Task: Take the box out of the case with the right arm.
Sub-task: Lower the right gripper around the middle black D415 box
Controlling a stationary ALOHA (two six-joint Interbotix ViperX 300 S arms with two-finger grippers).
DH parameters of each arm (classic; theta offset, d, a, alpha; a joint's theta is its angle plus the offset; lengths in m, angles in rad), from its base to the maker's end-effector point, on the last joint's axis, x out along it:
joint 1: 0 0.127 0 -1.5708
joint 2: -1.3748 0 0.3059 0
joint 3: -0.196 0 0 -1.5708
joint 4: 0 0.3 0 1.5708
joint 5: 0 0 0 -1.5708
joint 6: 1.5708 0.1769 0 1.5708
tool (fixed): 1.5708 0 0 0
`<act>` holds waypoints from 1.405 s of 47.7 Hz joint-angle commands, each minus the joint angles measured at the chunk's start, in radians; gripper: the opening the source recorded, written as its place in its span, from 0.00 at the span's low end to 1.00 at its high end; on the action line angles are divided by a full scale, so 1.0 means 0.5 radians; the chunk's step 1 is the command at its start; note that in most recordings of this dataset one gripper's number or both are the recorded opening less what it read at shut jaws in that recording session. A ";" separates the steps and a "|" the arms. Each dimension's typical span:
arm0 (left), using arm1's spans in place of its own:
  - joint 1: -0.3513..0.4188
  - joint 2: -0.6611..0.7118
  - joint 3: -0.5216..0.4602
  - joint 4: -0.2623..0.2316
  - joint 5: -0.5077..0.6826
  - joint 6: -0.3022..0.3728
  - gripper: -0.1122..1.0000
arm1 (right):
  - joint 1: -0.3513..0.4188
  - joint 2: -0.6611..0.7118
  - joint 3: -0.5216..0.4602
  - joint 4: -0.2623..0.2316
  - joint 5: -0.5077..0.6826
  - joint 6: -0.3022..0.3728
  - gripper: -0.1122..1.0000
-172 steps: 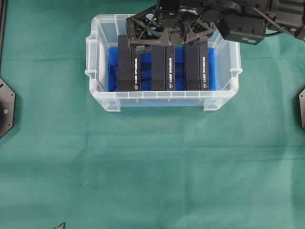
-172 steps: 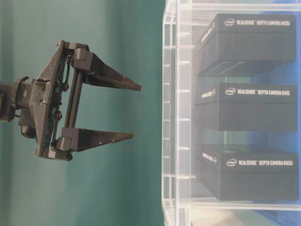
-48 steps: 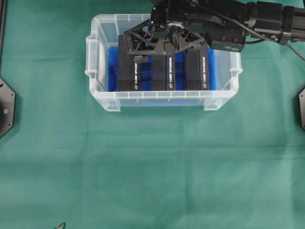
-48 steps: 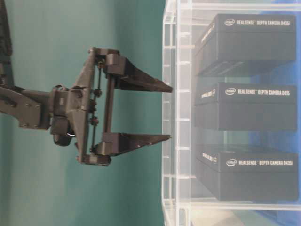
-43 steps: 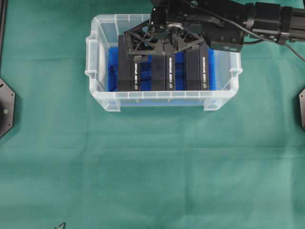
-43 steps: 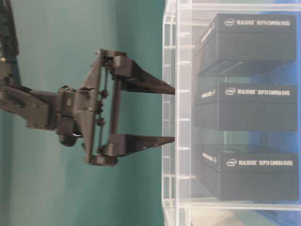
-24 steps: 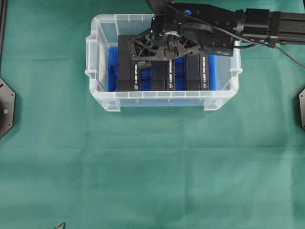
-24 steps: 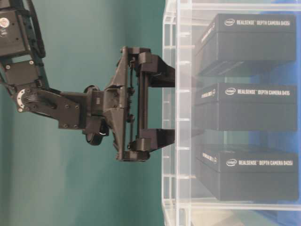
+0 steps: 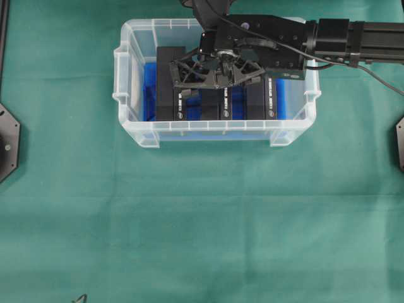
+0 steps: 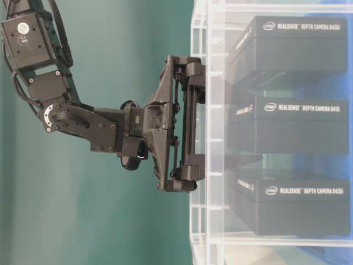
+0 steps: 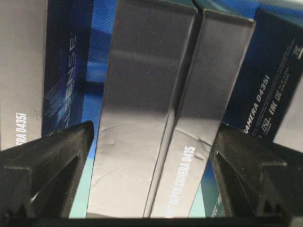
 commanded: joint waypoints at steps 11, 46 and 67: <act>-0.003 0.006 -0.037 0.006 -0.006 0.000 0.10 | -0.003 -0.009 -0.015 0.046 -0.043 0.006 0.93; -0.003 0.003 -0.037 0.006 -0.006 0.000 0.10 | 0.021 0.000 -0.015 0.074 0.055 0.184 0.72; -0.003 -0.003 -0.037 0.006 -0.006 0.000 0.10 | 0.046 -0.003 -0.034 0.061 0.074 0.221 0.69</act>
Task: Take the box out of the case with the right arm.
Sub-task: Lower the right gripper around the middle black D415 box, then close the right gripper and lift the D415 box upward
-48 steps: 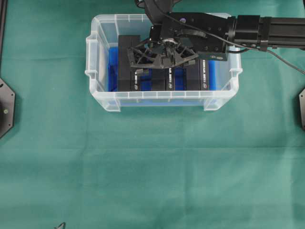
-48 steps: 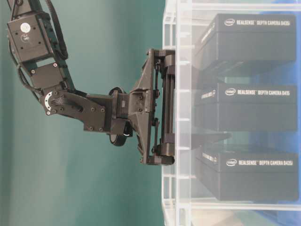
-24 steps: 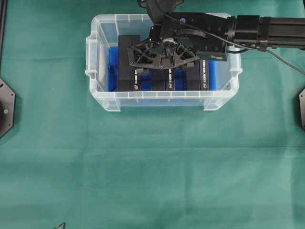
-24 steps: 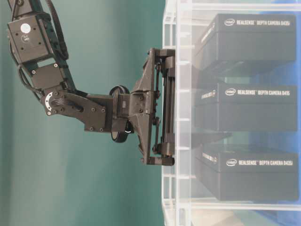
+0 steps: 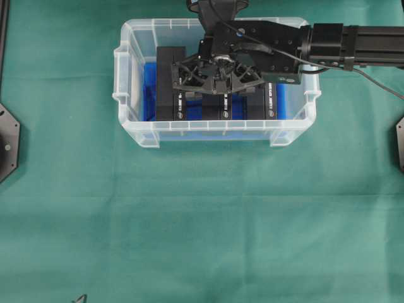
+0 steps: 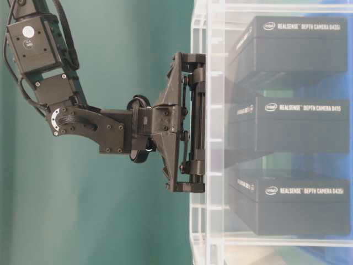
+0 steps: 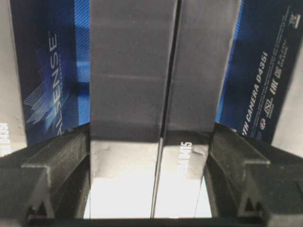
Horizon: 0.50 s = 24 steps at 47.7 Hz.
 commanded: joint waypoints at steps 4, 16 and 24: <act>-0.003 0.003 -0.037 0.003 -0.006 0.000 0.10 | 0.021 -0.049 -0.055 -0.003 0.012 -0.006 0.69; -0.003 0.006 -0.037 0.003 -0.006 0.000 0.10 | 0.021 -0.153 -0.267 -0.074 0.252 -0.006 0.69; -0.003 0.006 -0.037 0.006 -0.006 -0.003 0.10 | 0.028 -0.193 -0.518 -0.193 0.558 -0.015 0.69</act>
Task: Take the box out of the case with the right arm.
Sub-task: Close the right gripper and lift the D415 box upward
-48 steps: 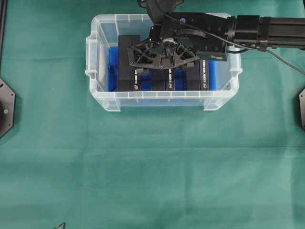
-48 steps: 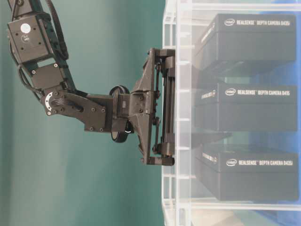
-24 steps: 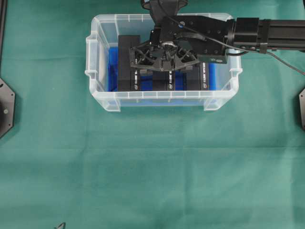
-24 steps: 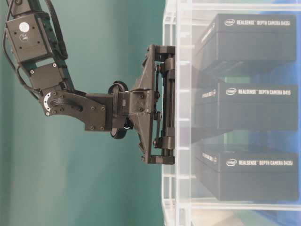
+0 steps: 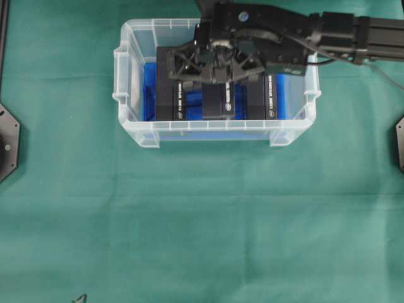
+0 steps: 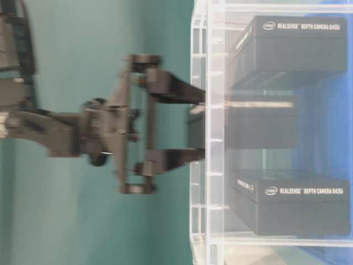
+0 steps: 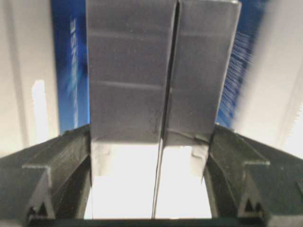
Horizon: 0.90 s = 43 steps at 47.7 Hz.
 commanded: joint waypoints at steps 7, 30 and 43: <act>-0.003 0.006 -0.037 0.006 -0.006 0.000 0.10 | 0.018 -0.126 -0.417 -0.172 0.341 -0.021 0.69; -0.003 0.012 -0.037 0.003 -0.006 0.000 0.10 | 0.095 -0.126 -0.712 -0.356 0.534 -0.031 0.69; -0.003 0.012 -0.037 0.006 -0.006 0.000 0.10 | 0.095 -0.126 -0.712 -0.374 0.534 -0.034 0.69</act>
